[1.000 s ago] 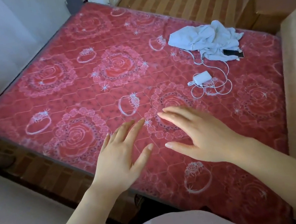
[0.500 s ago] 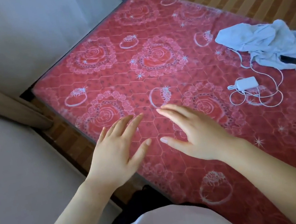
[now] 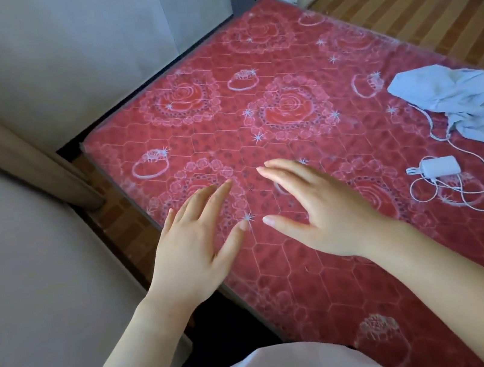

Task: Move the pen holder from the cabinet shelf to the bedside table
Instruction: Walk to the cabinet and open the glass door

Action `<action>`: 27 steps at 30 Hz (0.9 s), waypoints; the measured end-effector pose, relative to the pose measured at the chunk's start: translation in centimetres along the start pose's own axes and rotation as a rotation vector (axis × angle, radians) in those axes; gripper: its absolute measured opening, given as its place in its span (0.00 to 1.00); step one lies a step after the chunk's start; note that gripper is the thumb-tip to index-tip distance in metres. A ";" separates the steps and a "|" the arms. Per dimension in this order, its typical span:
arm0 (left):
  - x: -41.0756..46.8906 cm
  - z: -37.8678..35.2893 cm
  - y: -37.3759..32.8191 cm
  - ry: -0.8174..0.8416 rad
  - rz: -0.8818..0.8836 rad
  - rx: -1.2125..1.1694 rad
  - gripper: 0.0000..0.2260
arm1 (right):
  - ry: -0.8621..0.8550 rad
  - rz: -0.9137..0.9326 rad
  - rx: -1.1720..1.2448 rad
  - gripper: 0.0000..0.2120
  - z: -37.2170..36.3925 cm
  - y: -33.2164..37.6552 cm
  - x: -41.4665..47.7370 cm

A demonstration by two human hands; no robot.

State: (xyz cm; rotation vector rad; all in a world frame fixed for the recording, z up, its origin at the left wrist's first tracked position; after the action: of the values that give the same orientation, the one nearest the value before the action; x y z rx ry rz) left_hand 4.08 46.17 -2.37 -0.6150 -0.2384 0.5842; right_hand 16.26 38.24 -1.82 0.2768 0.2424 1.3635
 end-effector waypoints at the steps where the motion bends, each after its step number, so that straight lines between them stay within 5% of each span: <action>1: 1.0 0.5 0.9 0.003 -0.006 -0.001 0.26 | 0.002 -0.008 -0.003 0.32 -0.2 0.2 1.2; 14: 16.7 11.2 15.2 0.183 -0.173 0.011 0.26 | -0.055 -0.272 0.016 0.32 -0.9 3.9 21.6; 27: 22.9 18.1 22.2 0.117 -0.168 0.022 0.25 | -0.066 -0.189 0.012 0.32 -0.6 6.7 33.4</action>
State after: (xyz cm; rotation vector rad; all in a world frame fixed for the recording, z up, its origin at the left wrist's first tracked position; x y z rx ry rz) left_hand 6.08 82.76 -0.47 -0.5991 -0.1713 0.3870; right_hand 16.21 72.33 -0.47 0.3013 0.2162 1.1645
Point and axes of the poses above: each hand's wrist, its own x-axis towards the middle knuckle, its own z-axis out of the back of the hand, y = z × x, the point moved 9 cm from there along x, towards the middle knuckle, and after that the axes turned 10 degrees about -x, right-handed, at the moved point
